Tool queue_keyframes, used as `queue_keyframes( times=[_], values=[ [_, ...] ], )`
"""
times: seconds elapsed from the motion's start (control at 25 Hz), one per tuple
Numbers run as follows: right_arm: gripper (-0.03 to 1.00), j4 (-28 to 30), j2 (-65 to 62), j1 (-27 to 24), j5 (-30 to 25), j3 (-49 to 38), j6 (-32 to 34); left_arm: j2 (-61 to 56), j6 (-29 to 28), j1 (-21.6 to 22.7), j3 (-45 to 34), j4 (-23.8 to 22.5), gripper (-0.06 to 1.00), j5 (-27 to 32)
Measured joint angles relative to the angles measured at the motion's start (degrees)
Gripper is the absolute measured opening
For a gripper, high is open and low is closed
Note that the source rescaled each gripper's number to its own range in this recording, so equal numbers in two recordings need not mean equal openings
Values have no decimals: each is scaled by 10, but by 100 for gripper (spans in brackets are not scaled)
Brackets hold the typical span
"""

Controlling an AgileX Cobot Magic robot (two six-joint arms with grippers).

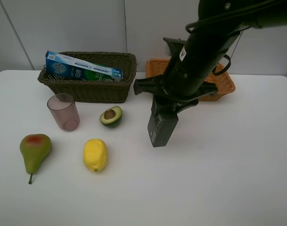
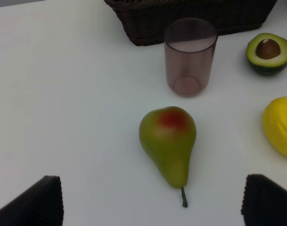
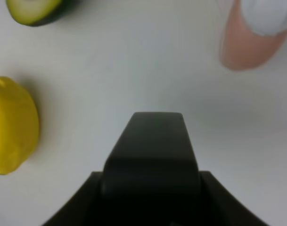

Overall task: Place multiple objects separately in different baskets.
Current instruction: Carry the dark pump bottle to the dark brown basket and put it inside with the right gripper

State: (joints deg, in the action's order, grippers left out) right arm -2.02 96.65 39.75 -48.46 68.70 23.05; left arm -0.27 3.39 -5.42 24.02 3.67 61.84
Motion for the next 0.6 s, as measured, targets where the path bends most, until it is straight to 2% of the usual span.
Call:
queue_keyframes(
  times=[0.4, 0.6],
  values=[
    [11, -2, 15, 0, -10, 126, -41, 0, 0, 0, 0, 0, 100, 0],
    [11, 20, 63, 0, -7, 215, -44, 0, 0, 0, 0, 0, 100, 0]
  ],
)
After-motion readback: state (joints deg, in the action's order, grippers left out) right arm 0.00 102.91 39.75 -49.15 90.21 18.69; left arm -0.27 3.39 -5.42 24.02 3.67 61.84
